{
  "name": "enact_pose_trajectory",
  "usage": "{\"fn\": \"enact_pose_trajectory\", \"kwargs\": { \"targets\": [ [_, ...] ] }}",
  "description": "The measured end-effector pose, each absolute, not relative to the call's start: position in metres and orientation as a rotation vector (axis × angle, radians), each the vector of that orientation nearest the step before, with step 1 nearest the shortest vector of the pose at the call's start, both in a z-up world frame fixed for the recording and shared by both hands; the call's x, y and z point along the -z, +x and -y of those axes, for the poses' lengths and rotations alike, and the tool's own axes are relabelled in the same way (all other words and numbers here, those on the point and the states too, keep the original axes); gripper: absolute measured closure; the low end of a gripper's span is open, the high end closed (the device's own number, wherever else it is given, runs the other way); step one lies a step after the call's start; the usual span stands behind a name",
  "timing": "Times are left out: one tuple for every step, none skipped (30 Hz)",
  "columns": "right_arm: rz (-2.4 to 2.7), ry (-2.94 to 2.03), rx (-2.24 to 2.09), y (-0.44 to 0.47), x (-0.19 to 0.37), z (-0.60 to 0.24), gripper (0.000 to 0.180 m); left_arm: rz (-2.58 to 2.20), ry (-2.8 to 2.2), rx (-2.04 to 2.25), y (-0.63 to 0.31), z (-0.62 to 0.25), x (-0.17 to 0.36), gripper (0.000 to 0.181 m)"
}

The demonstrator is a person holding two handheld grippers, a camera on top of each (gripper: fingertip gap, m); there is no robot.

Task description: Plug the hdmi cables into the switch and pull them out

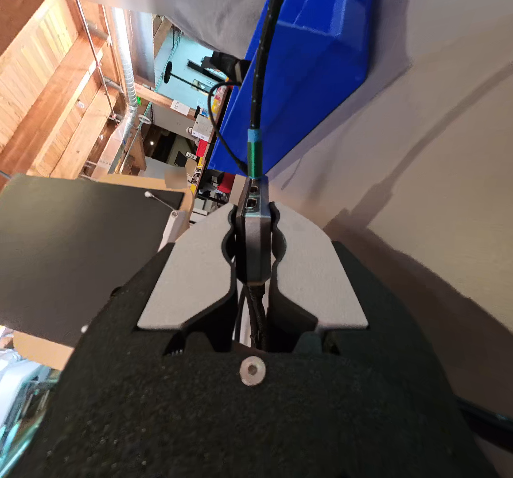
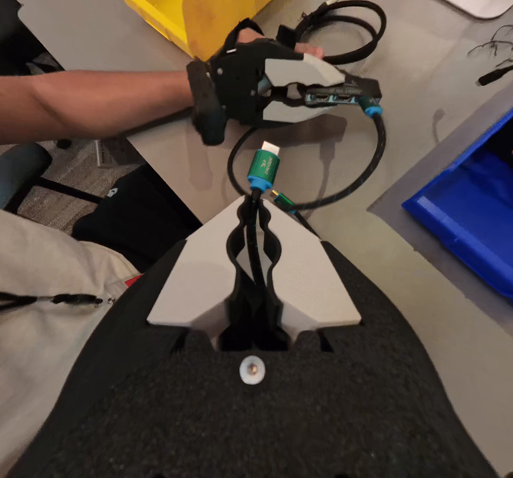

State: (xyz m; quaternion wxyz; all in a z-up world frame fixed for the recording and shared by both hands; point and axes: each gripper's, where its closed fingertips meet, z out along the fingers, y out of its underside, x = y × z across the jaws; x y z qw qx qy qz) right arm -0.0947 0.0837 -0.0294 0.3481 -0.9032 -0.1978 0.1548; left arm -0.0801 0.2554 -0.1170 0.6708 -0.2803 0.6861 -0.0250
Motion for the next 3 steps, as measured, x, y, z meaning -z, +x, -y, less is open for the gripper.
{"fn": "enact_pose_trajectory", "kwargs": {
  "targets": [
    [0.529, -2.372, -0.410, -0.097, 0.035, -0.094, 0.173, -1.552, -0.614, 0.049, -0.080, -0.252, 0.117, 0.160],
    [0.543, -2.396, -0.435, -0.101, 0.041, -0.105, 0.174, -1.555, -0.594, 0.041, -0.079, -0.248, 0.117, 0.160],
    [0.540, -2.423, -0.461, -0.103, 0.049, -0.115, 0.174, -1.556, -0.575, 0.035, -0.079, -0.244, 0.116, 0.160]
  ]
}}
